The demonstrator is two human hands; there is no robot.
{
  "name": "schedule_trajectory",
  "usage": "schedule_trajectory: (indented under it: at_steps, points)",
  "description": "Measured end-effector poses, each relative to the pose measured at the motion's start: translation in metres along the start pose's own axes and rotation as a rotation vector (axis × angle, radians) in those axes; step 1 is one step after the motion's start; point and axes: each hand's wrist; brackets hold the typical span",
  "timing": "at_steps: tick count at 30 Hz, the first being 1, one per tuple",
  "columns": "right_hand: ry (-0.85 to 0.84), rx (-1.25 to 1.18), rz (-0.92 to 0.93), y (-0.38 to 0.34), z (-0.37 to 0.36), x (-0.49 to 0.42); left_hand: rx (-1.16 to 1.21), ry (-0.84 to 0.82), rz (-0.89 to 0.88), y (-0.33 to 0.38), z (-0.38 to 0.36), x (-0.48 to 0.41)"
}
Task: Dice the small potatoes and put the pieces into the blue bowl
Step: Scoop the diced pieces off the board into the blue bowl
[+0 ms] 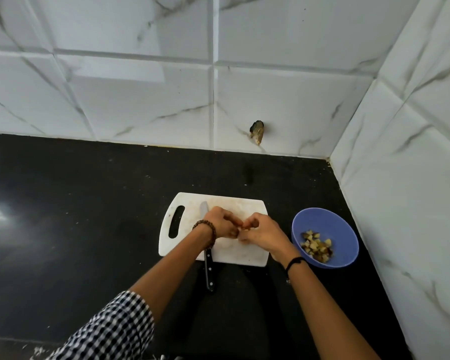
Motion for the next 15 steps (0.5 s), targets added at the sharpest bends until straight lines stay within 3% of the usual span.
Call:
schedule_trajectory:
  at_steps: [4,8,13,15]
  points:
    - [0.013,-0.067,0.029,-0.008,0.022,0.012,0.025,-0.014,-0.076,0.026,0.001,0.005]
    - [0.13,-0.029,0.057,-0.007,0.063,0.033,0.033,-0.095,-0.18,0.069,-0.015,0.002]
    - [0.269,-0.026,-0.015,0.025,0.116,0.053,-0.028,-0.217,-0.231,0.108,-0.07,-0.012]
    - [0.249,-0.054,-0.067,0.041,0.126,0.056,-0.129,-0.269,-0.268,0.111,-0.09,-0.016]
Point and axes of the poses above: each hand's wrist, its own x-axis away from the middle knuckle, its own z-axis out of the back of the hand, y = z × x, and after that the axes turned 11 degrees about -z, right-handed
